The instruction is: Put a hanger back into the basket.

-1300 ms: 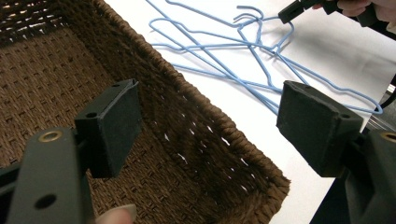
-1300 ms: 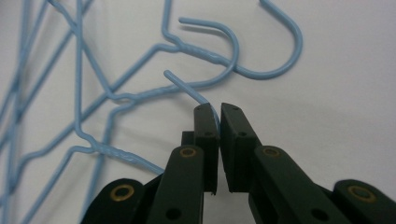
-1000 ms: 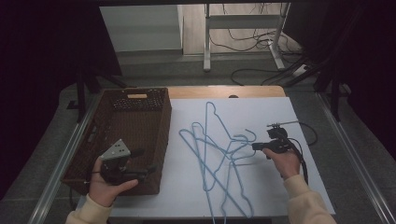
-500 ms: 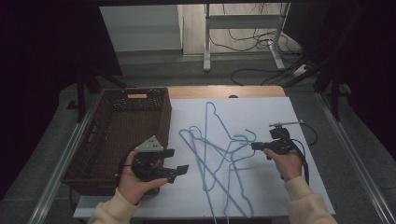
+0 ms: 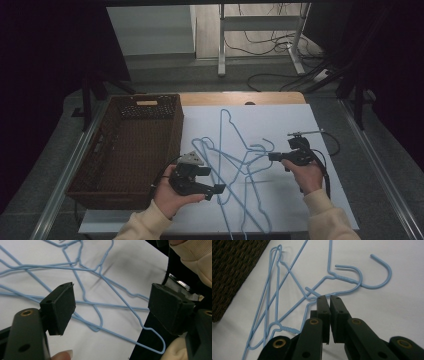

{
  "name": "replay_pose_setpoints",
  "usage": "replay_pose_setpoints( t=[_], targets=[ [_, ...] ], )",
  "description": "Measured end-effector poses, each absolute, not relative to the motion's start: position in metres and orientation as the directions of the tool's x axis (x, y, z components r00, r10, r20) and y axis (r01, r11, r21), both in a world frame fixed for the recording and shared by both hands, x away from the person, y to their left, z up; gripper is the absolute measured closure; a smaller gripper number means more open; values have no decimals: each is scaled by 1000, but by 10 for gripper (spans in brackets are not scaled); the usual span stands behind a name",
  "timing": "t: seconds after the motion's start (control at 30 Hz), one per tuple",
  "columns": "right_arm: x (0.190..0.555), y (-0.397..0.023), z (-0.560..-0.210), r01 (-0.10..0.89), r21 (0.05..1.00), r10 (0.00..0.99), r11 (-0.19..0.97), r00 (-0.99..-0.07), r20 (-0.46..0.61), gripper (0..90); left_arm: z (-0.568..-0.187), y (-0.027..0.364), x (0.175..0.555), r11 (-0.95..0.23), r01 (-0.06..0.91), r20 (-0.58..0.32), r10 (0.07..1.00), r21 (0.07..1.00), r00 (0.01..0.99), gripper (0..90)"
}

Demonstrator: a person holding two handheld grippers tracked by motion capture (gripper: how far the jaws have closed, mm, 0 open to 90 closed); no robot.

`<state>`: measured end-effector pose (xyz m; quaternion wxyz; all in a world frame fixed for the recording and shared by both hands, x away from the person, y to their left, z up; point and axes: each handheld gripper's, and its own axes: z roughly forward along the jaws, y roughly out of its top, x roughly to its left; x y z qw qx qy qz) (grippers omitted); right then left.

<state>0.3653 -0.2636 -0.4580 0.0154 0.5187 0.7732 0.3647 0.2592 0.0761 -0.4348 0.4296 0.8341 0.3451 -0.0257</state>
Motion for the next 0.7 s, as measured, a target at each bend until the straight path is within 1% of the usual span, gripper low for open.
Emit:
replay_pose_setpoints(
  t=[0.1, 0.33, 0.7],
  targets=[
    [365, -263, -458, 791, 581, 814, 191, -458, 356, 866, -442, 67, 263, -402, 612, -364, 540, 681, 759, 231],
    [364, -264, -457, 788, 585, 814, 190, -460, 355, 867, -454, 55, 267, -405, 634, -379, 549, 659, 745, 233],
    [360, -264, -454, 788, 590, 817, 178, -452, 357, 868, -474, 23, 273, -423, 665, -408, 551, 615, 728, 234]
  ],
)
